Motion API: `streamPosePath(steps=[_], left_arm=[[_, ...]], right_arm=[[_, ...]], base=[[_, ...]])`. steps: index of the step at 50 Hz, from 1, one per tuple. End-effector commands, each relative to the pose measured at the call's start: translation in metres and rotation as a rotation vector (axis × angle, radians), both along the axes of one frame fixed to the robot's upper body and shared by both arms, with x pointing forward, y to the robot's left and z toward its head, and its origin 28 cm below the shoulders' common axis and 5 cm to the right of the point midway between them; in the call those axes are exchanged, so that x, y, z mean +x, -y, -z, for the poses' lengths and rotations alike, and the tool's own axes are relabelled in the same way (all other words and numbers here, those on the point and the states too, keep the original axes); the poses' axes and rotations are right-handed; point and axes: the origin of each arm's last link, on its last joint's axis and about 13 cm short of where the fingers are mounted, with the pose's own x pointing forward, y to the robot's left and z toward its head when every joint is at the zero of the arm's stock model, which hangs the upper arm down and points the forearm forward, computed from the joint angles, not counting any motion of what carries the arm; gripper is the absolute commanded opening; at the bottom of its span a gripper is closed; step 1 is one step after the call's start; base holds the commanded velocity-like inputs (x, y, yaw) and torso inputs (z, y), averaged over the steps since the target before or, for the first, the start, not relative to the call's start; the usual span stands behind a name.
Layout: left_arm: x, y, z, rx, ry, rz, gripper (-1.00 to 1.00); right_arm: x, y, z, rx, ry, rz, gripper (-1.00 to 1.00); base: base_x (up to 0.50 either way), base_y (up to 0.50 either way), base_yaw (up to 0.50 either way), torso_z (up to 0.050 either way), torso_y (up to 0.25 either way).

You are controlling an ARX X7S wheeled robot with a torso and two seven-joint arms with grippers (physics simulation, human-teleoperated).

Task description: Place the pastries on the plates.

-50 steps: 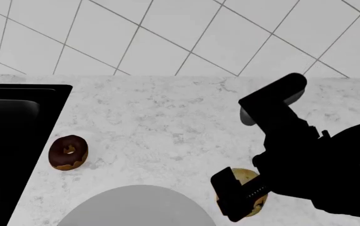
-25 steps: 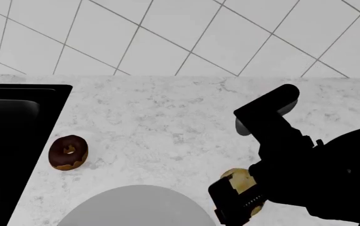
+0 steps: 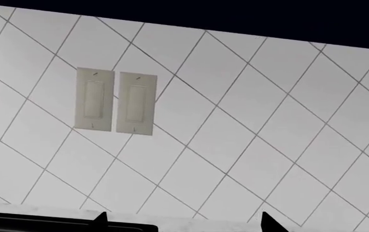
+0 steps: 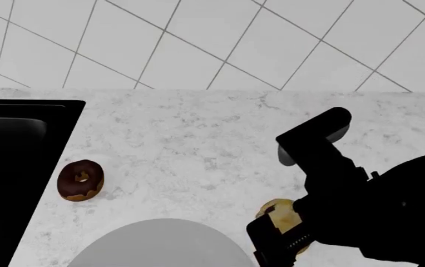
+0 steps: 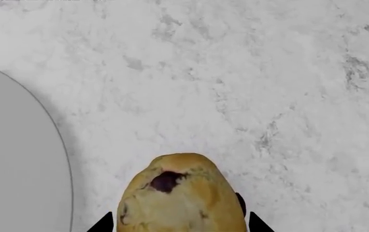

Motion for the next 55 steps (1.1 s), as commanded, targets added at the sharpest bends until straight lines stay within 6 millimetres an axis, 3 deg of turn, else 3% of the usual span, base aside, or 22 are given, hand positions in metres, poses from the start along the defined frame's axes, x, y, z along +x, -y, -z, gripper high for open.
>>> streamPosePath(steps=[1, 14, 15, 29, 35, 39, 44, 50, 55], left_arm=[[-0.001, 0.001, 0.000, -0.001, -0.001, 0.002, 1.00], [-0.003, 0.000, -0.001, -0.004, 0.001, -0.003, 1.00], [-0.003, 0.000, -0.001, -0.003, 0.001, -0.004, 1.00], [-0.001, -0.001, -0.001, -0.002, 0.002, -0.010, 1.00], [0.000, -0.001, -0.001, -0.003, 0.002, -0.012, 1.00], [0.000, 0.000, -0.001, -0.005, 0.006, -0.012, 1.00], [0.005, 0.000, 0.000, -0.008, 0.015, -0.013, 1.00], [0.013, 0.000, 0.001, -0.012, 0.025, -0.013, 1.00], [0.020, -0.001, 0.003, -0.012, 0.032, -0.014, 1.00]], right_arm=[[0.002, -0.001, 0.012, -0.020, -0.024, 0.014, 1.00], [0.001, -0.002, 0.017, -0.019, -0.040, 0.012, 1.00], [0.001, -0.002, 0.017, -0.018, -0.039, 0.012, -1.00], [-0.001, -0.003, 0.016, -0.007, -0.035, 0.006, -1.00], [-0.004, 0.000, -0.026, 0.046, 0.093, -0.002, -1.00], [-0.017, 0.001, -0.073, 0.073, 0.228, -0.027, -1.00], [-0.041, -0.002, -0.109, 0.089, 0.341, -0.092, -1.00], [-0.079, -0.020, -0.119, 0.090, 0.378, -0.249, -1.00], [-0.093, -0.035, -0.114, 0.079, 0.367, -0.340, -1.00]], base=[[0.00, 0.00, 0.00, 0.000, 0.000], [0.00, 0.00, 0.00, 0.000, 0.000], [0.01, 0.00, 0.00, 0.000, 0.000], [0.00, 0.00, 0.00, 0.000, 0.000], [0.00, 0.00, 0.00, 0.000, 0.000], [0.00, 0.00, 0.00, 0.000, 0.000], [0.00, 0.00, 0.00, 0.000, 0.000], [0.00, 0.00, 0.00, 0.000, 0.000], [0.00, 0.00, 0.00, 0.000, 0.000]])
